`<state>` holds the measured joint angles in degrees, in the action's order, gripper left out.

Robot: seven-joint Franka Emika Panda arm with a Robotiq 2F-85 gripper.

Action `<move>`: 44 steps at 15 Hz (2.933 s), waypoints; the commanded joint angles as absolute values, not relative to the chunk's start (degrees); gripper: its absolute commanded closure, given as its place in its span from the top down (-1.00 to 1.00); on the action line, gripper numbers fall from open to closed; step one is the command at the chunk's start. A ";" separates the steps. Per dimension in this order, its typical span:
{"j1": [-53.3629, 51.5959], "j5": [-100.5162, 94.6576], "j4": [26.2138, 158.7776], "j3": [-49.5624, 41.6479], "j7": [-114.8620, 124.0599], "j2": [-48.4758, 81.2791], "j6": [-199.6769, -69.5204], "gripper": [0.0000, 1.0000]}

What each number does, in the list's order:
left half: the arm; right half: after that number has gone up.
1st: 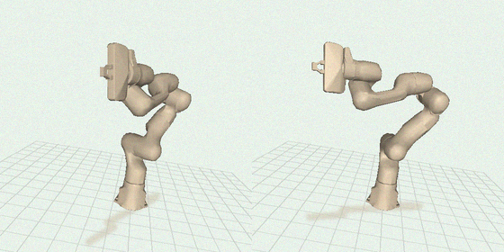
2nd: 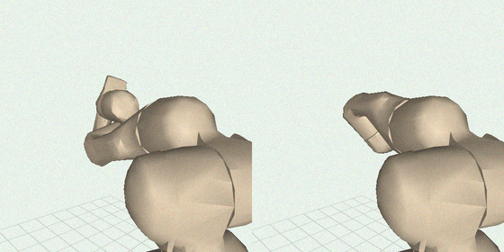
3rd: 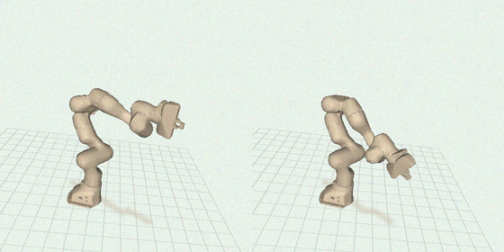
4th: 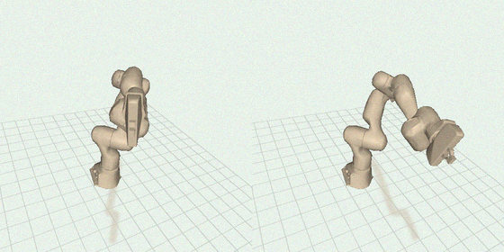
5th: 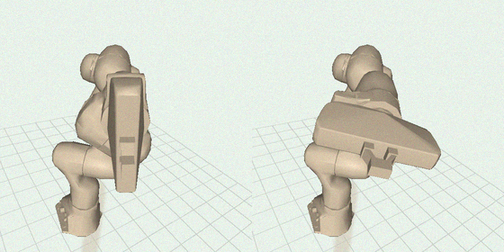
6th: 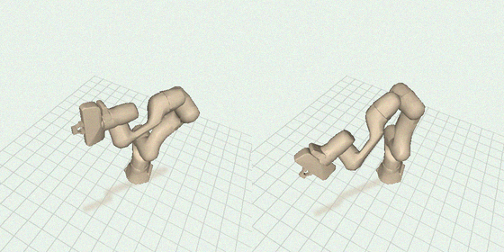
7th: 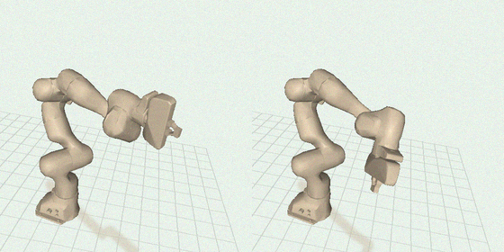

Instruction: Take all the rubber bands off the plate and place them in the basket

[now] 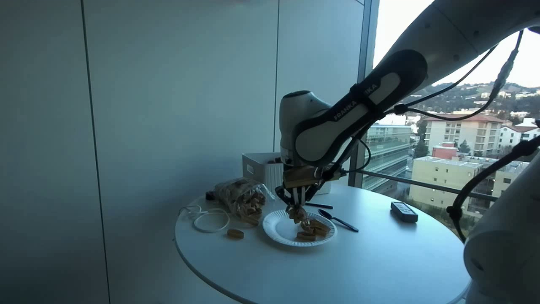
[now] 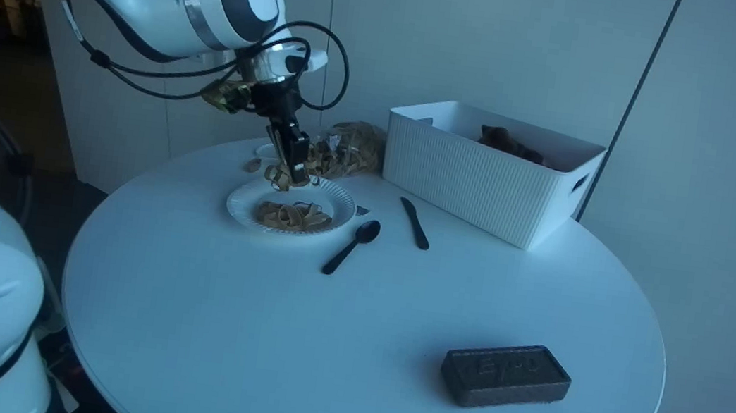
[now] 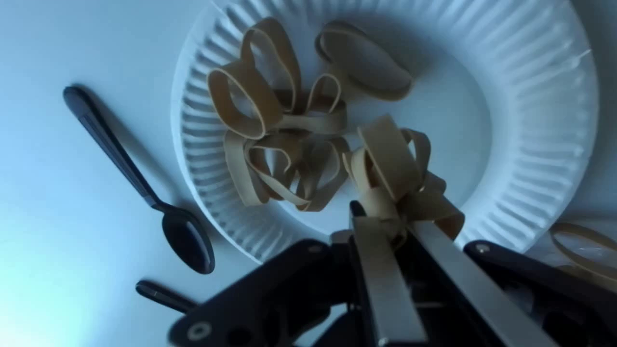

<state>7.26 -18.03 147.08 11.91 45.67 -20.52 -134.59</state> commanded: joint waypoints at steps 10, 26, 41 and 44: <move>1.30 -19.90 145.15 15.64 36.51 -16.91 -139.30 -0.87; 9.53 -75.47 136.95 19.28 69.41 -4.99 -143.26 -0.87; -2.27 -79.53 128.69 9.43 74.95 0.90 -145.35 -0.19; -2.96 -75.45 129.14 8.39 73.36 0.46 -145.83 0.22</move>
<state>-1.36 -78.70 130.22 9.99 73.81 0.17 -145.42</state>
